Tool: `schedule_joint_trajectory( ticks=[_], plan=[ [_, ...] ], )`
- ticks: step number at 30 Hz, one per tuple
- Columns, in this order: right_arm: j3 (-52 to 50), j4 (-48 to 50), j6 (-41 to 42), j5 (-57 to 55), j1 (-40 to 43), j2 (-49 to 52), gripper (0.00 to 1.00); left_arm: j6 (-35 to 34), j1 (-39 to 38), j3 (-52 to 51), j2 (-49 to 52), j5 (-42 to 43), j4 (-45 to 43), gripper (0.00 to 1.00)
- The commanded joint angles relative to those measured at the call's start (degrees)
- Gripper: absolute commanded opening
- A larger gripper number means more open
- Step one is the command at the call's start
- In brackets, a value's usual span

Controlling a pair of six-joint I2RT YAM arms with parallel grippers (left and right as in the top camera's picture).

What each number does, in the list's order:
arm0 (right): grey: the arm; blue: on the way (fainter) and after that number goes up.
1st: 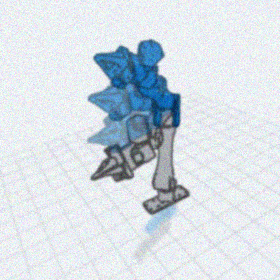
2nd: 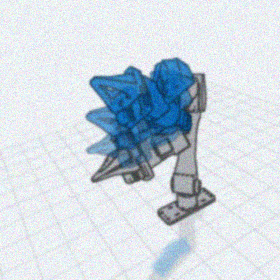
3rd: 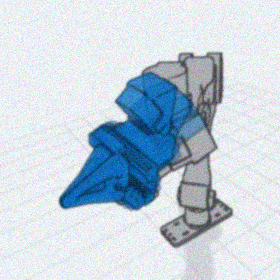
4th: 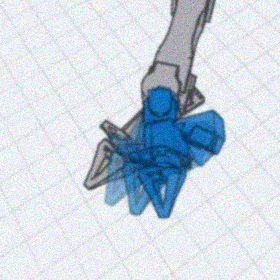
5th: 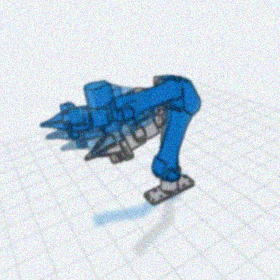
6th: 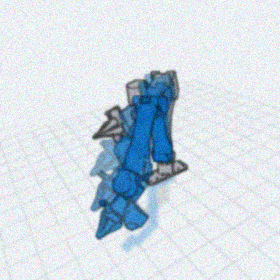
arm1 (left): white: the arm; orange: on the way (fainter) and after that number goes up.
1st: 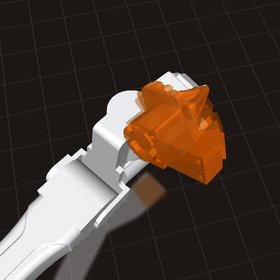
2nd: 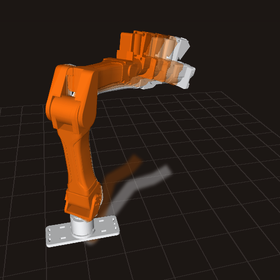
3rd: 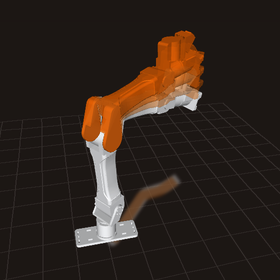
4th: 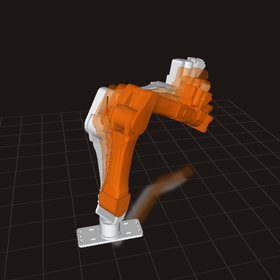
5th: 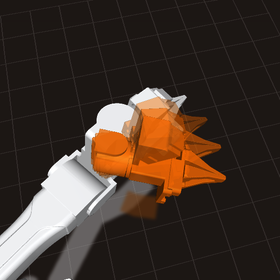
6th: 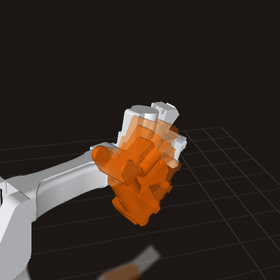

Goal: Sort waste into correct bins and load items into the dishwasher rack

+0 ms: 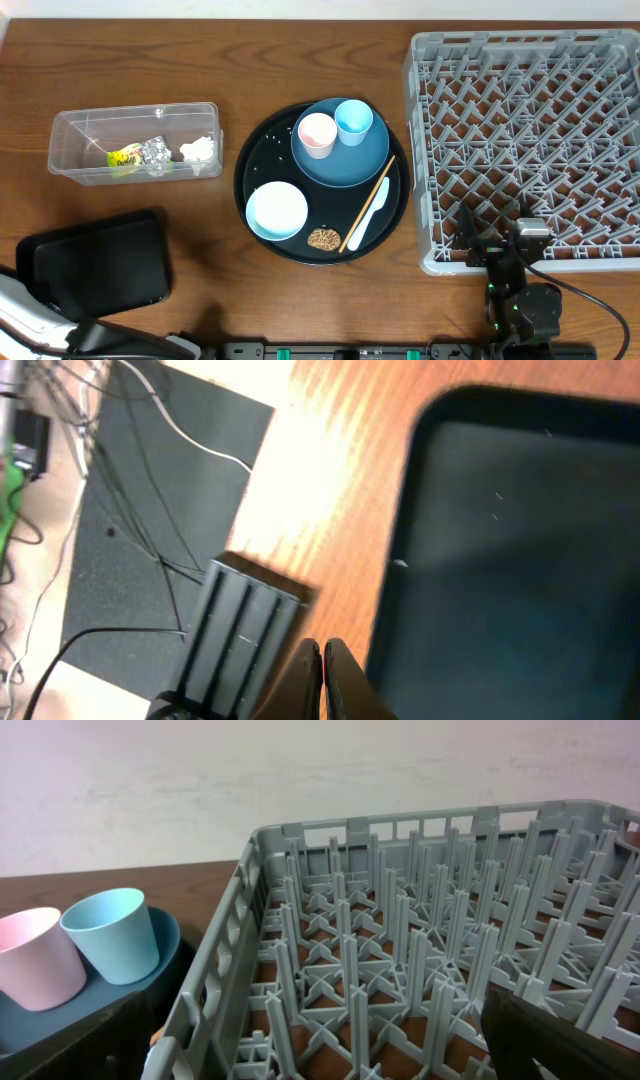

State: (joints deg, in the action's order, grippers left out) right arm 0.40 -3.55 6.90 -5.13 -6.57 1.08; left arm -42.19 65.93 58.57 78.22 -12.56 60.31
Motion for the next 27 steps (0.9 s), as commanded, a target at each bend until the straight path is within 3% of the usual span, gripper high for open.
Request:
schedule_joint_trajectory(
  ticks=[1,27],
  plan=[
    [-0.09,-0.13,-0.76,-0.22,0.50,-0.04,0.99,-2.78,0.28,-0.28,0.09,-4.15,0.22,0.06],
    [-0.09,-0.13,-0.76,-0.22,0.50,-0.04,0.99,-2.95,1.18,-0.63,12.52,-4.94,-5.81,0.06]
  ],
)
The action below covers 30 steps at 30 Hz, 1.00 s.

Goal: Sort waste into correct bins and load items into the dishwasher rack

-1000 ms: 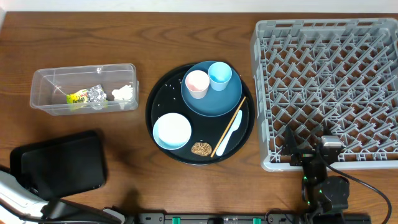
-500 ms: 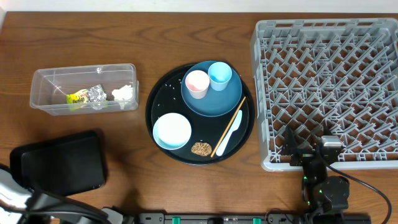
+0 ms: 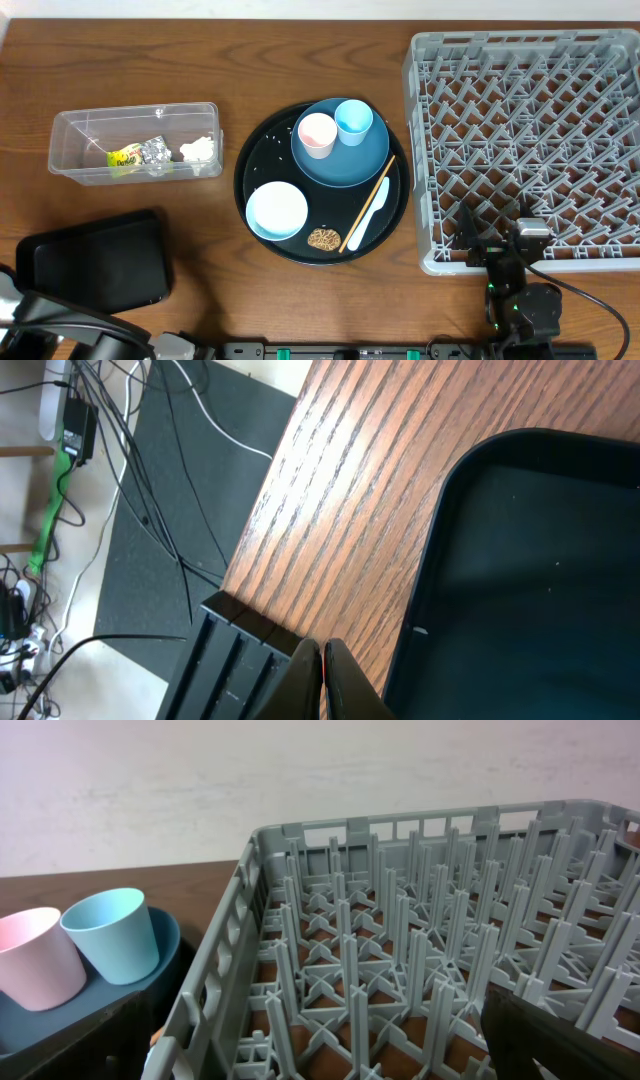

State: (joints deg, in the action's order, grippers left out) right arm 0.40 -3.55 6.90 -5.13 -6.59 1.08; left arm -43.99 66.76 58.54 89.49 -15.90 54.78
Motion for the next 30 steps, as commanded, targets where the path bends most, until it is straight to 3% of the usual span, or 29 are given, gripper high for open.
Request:
schedule_joint_trajectory(
  ticks=[1,30],
  plan=[
    [-0.09,-0.13,-0.76,-0.22,0.52,-0.04,0.99,-1.14,0.37,-0.94,1.51,-1.62,-0.74,0.06],
    [-0.09,-0.13,-0.76,-0.22,0.52,-0.04,0.99,-2.27,1.01,-5.88,2.34,-1.29,-9.20,0.06]
  ],
)
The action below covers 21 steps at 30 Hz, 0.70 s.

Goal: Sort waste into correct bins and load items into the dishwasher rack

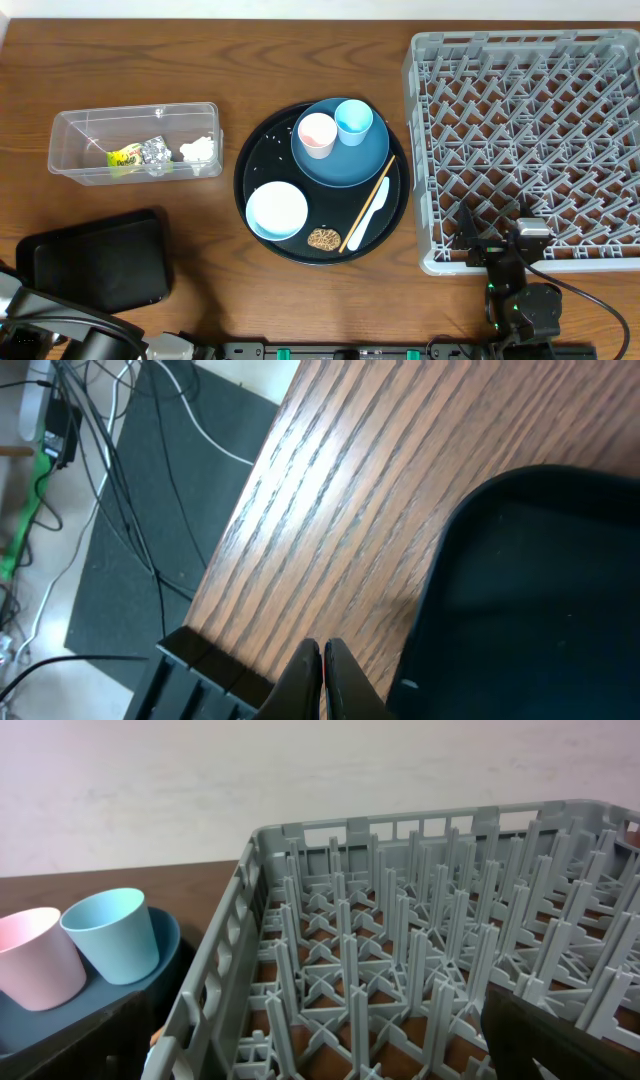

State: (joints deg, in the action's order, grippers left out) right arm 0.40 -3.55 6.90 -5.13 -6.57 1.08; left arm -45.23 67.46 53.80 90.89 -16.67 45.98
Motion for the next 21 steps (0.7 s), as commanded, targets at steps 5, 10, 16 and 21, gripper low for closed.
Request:
schedule_joint_trajectory(
  ticks=[5,10,16,21],
  plan=[
    [-0.09,-0.13,-0.74,-0.24,0.50,-0.04,0.99,-1.60,0.28,-3.02,1.99,0.11,-2.64,0.06],
    [-0.09,-0.13,-0.76,-0.22,0.50,-0.04,0.99,-0.63,0.28,-2.95,2.29,2.84,-4.44,0.06],
    [-0.09,-0.13,-0.76,-0.22,0.50,-0.04,0.99,4.26,0.11,-2.95,2.23,8.76,-7.96,0.06],
    [-0.09,-0.13,-0.76,-0.22,0.50,-0.04,0.99,5.18,-1.95,-2.95,2.23,10.34,-9.09,0.06]
  ],
)
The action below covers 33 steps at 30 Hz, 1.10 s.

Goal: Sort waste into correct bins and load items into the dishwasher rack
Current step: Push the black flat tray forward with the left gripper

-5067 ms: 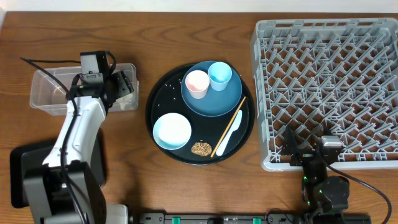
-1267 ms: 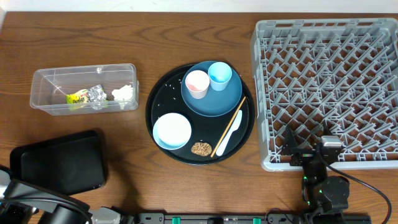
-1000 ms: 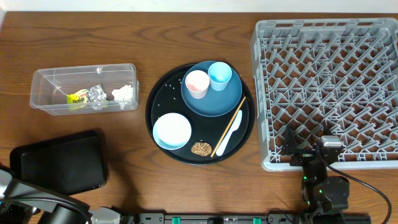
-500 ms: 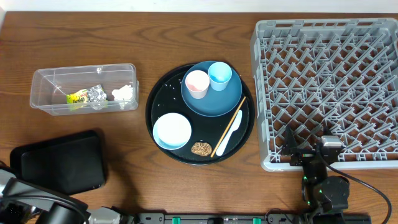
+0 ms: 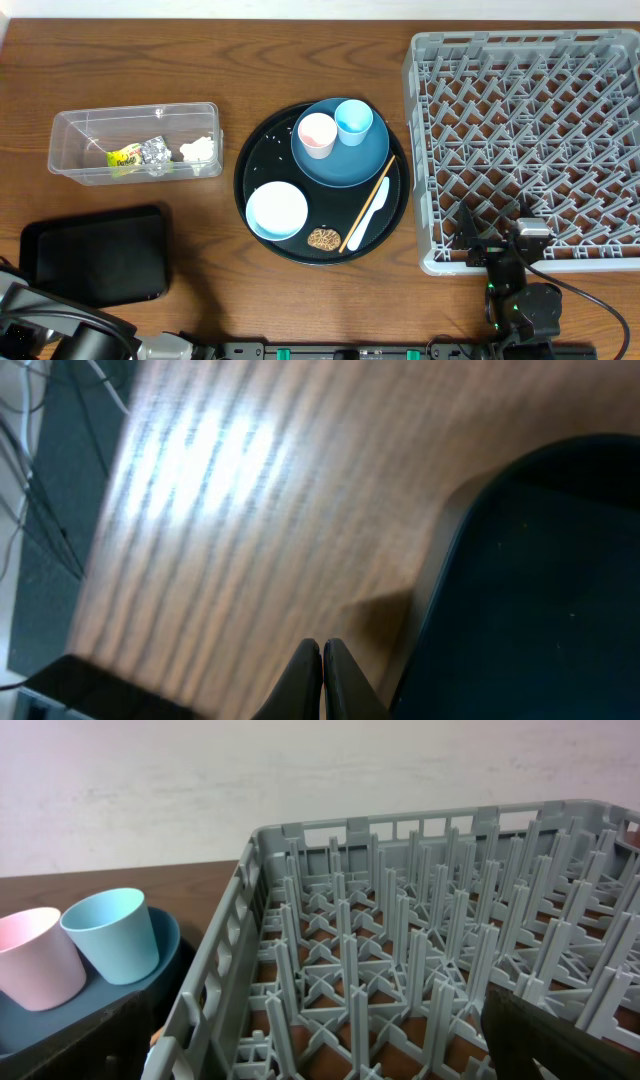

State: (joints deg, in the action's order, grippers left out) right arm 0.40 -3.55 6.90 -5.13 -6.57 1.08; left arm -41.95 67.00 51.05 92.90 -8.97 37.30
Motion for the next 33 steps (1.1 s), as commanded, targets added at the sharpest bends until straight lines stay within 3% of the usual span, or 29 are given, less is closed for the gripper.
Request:
schedule_joint_trajectory(
  ticks=[1,9,23,33],
  plan=[
    [-0.09,-0.13,-0.74,-0.24,0.50,-0.04,0.99,1.90,-2.16,-0.20,0.22,2.78,-0.55,0.06],
    [-0.09,-0.13,-0.76,-0.24,0.50,-0.04,0.99,5.33,-7.65,-0.15,0.22,2.78,-3.58,0.06],
    [-0.09,-0.13,-0.76,-0.22,0.50,-0.04,0.99,5.57,-12.57,0.00,0.00,5.84,-6.78,0.06],
    [-0.09,-0.13,-0.76,-0.22,0.50,-0.04,0.99,7.63,-12.55,4.66,-7.78,5.35,1.44,0.12]
  ],
)
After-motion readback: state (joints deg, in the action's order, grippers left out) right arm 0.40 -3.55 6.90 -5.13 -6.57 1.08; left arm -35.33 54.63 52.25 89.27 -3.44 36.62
